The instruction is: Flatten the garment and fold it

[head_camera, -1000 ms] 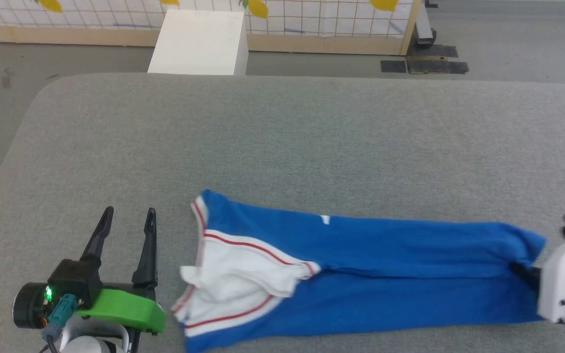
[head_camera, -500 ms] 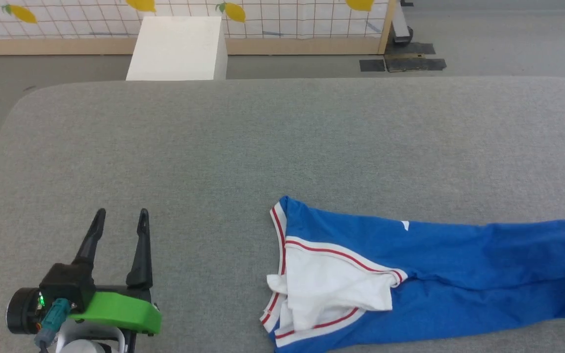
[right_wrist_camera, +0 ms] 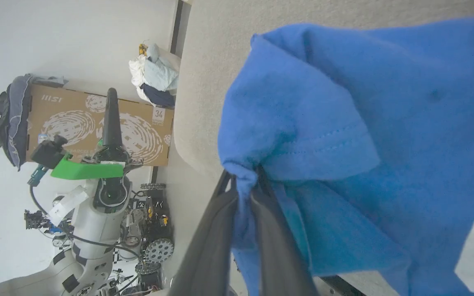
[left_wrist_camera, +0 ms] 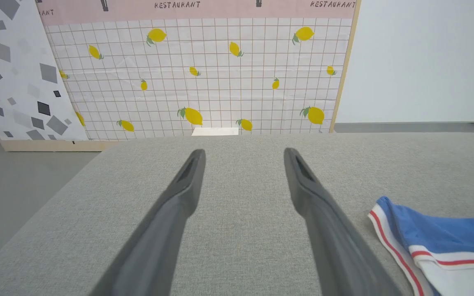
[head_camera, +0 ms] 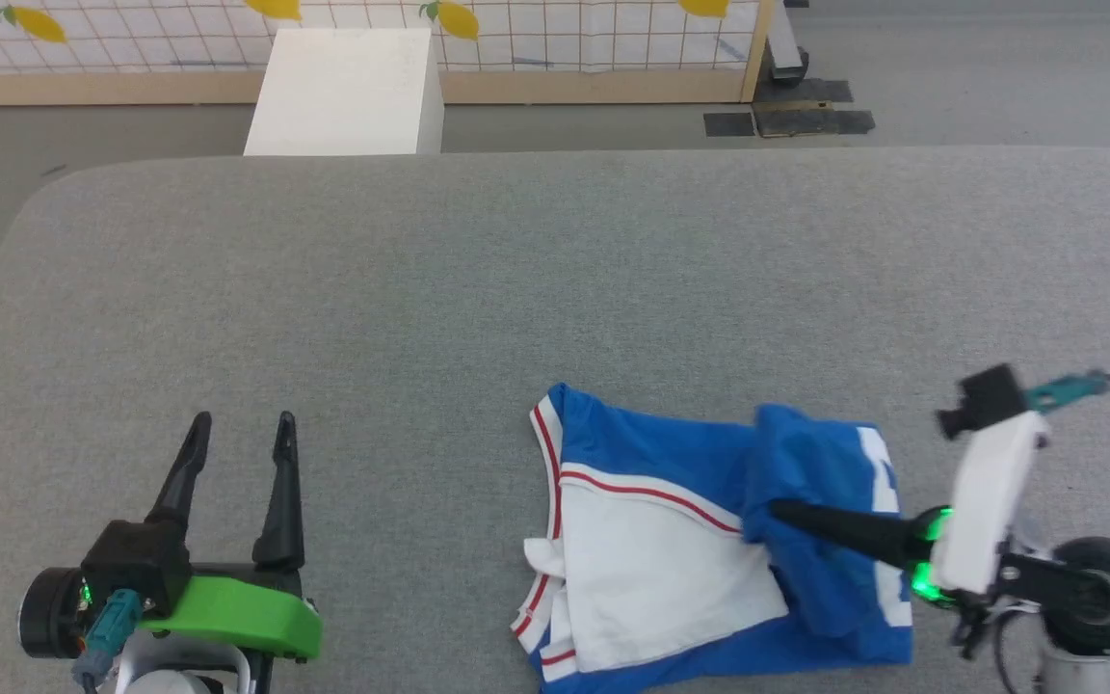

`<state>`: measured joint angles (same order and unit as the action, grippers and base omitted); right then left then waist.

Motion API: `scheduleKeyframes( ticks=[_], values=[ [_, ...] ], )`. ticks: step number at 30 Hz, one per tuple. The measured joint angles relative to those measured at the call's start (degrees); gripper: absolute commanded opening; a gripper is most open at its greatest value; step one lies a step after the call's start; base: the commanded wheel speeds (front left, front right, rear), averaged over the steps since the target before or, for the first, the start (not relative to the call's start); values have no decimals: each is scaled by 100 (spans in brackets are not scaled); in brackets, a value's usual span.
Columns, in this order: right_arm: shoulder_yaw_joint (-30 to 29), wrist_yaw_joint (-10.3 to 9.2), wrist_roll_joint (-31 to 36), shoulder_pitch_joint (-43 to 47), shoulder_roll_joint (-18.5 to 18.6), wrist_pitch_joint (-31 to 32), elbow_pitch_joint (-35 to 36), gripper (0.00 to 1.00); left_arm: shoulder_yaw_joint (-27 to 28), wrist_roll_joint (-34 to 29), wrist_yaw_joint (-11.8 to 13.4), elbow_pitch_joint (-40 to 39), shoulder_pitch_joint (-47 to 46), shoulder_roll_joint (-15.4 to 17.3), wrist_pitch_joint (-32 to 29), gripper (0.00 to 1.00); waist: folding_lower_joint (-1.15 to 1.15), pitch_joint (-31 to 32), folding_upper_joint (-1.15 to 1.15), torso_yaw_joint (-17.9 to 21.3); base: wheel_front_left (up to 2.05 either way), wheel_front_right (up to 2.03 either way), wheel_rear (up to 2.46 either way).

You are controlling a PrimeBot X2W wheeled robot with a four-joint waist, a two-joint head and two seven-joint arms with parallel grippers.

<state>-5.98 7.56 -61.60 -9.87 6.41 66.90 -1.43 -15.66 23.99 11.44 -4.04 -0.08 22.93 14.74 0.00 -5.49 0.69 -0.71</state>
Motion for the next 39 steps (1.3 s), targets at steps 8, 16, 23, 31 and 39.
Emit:
scheduleKeyframes(
  ticks=[8,16,23,31,39],
  values=[
    [1169,0,56,-338,-242,-497,-547,0,-57,-31,-31,-5,-79,-5,-1,100,0,-121,0,-163,0,0,0],
    [2164,-1,611,-728,-277,-1703,-1653,74,-199,-75,-21,-30,-176,-133,-9,100,0,-273,0,-328,0,0,0],
    [2906,0,434,-1025,-97,-2261,-1795,100,-192,-73,5,-24,-176,-135,-11,100,1,-296,0,-301,0,0,0],
    [4053,-1,799,-1572,586,-3504,-892,100,-176,-65,8,2,-174,-125,-11,100,1,-189,0,-193,0,0,0],
    [4412,0,2725,-1950,1315,-5122,-760,100,-197,-64,79,1,-157,-116,-54,100,1,-7,0,-82,0,0,0]
  ],
)
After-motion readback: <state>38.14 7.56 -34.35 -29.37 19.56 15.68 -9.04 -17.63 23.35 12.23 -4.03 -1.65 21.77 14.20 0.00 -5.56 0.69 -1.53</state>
